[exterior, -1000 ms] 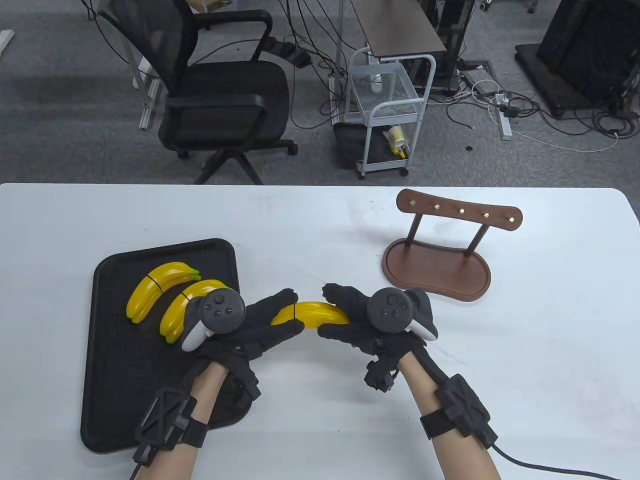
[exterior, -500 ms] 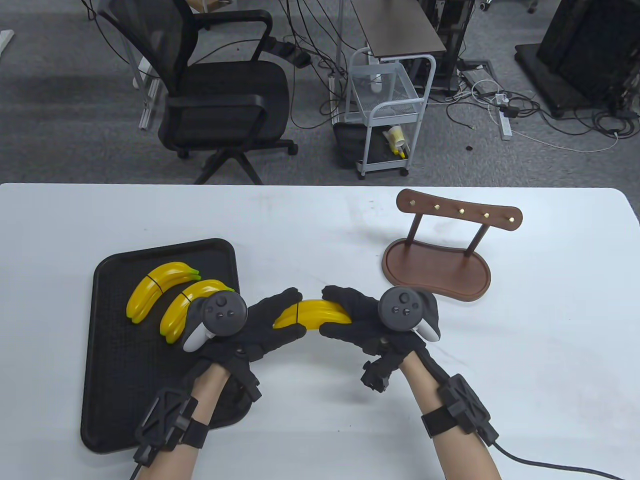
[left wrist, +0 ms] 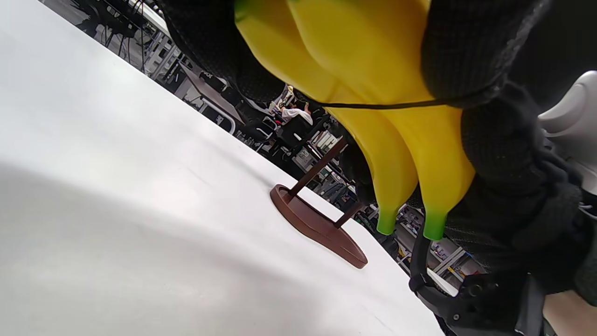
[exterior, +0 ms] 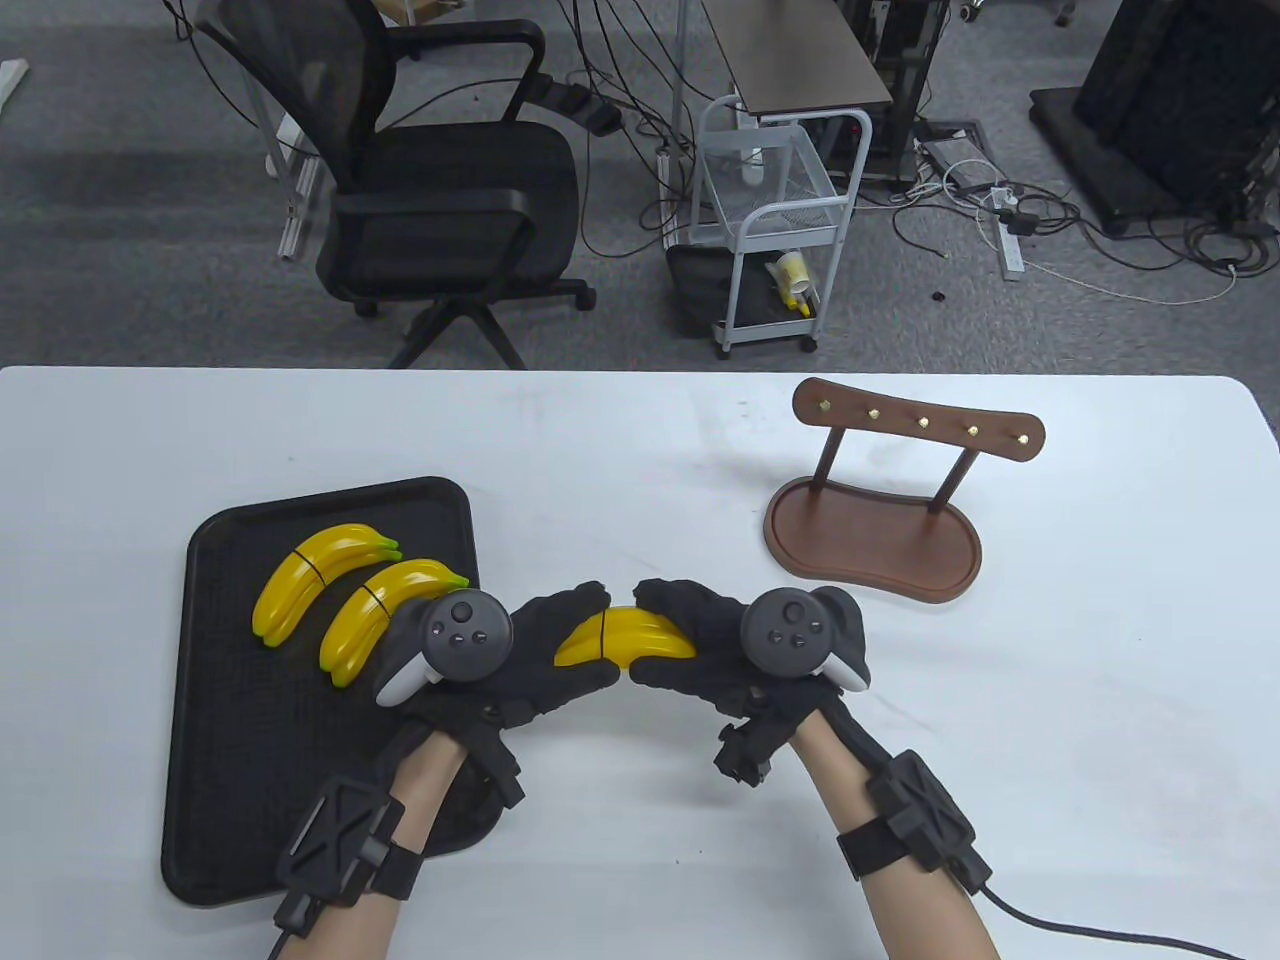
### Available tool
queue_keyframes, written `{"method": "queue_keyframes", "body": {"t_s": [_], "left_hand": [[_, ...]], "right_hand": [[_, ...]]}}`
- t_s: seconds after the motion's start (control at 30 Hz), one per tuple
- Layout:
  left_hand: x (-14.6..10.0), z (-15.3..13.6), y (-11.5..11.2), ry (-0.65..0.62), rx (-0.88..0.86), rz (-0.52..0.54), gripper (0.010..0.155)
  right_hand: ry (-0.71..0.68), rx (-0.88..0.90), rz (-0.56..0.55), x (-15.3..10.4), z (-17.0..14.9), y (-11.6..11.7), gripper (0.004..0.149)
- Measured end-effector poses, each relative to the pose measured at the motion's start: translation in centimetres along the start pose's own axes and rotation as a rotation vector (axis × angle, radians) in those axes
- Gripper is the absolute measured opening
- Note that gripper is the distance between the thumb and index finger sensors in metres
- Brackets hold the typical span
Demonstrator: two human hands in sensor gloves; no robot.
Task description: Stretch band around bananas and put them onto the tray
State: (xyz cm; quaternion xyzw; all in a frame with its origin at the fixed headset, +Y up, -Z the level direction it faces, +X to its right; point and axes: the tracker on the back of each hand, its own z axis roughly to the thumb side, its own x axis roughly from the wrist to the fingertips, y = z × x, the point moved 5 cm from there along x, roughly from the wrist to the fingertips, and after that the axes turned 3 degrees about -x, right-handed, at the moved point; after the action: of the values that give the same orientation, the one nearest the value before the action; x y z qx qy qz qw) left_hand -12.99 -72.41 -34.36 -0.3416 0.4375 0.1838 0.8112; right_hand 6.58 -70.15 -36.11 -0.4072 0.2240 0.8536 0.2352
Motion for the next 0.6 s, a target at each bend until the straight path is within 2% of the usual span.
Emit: {"method": "queue_keyframes", "body": {"t_s": [0.37, 0.6], "left_hand": [[0.0, -0.2, 0.1, 0.007, -0.004, 0.023, 0.078], [0.1, 0.4, 0.0, 0.028, 0.068, 0.029, 0.079]], "right_hand": [[-0.016, -0.120, -0.002, 0.0, 1.0, 0.0, 0.082], [-0.036, -0.157, 0.019, -0.1, 1.2, 0.0, 0.082]]}}
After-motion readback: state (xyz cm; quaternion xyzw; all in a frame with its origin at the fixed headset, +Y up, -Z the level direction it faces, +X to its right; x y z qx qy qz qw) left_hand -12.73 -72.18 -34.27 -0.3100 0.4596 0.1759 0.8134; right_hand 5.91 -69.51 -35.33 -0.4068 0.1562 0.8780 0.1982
